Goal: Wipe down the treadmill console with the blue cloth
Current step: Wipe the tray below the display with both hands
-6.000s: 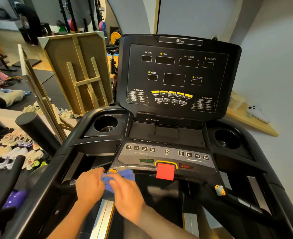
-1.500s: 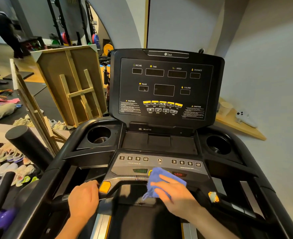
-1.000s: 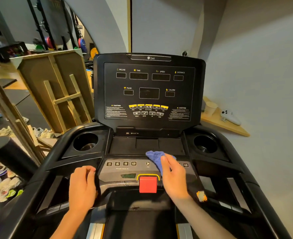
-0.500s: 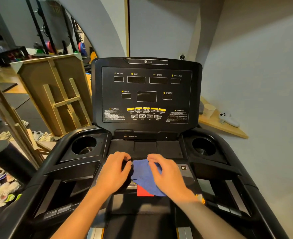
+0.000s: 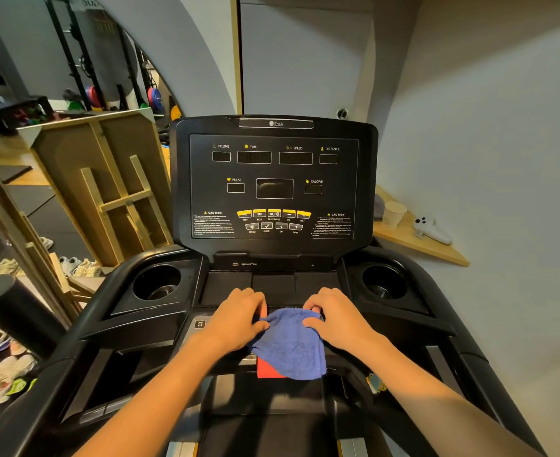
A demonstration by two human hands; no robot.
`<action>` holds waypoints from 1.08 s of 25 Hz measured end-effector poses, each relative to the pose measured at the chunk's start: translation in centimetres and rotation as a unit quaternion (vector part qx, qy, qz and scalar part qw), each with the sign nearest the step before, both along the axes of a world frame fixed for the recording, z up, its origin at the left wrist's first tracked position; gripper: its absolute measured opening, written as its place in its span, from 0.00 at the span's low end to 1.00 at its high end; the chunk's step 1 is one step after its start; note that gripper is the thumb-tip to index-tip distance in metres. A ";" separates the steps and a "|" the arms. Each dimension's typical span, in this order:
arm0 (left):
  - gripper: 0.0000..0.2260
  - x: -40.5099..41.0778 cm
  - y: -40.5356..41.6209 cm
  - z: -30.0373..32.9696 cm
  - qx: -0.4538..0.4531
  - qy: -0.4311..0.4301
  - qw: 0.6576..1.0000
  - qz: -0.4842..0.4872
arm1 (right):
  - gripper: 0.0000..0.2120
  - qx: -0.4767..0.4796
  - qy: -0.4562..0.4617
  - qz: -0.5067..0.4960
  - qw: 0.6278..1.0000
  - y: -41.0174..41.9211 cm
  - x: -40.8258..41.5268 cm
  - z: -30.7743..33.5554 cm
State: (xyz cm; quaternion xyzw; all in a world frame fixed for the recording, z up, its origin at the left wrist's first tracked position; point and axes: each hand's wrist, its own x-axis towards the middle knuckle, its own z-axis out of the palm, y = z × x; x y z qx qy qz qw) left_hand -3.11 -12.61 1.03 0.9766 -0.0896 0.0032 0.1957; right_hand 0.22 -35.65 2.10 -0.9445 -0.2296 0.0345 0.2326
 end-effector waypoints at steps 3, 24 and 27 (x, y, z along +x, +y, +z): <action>0.07 -0.5 0.5 1.3 -0.099 0.030 0.995 0.000 | 0.04 0.026 0.032 0.006 0.999 -0.2 0.2 1.1; 0.05 4.2 4.0 8.1 -0.118 -0.061 0.991 0.004 | 0.05 0.137 0.007 0.037 0.990 2.0 7.0 6.1; 0.05 7.1 4.7 7.2 -0.103 -0.034 0.994 0.011 | 0.05 0.127 0.020 0.030 0.991 2.9 9.4 5.5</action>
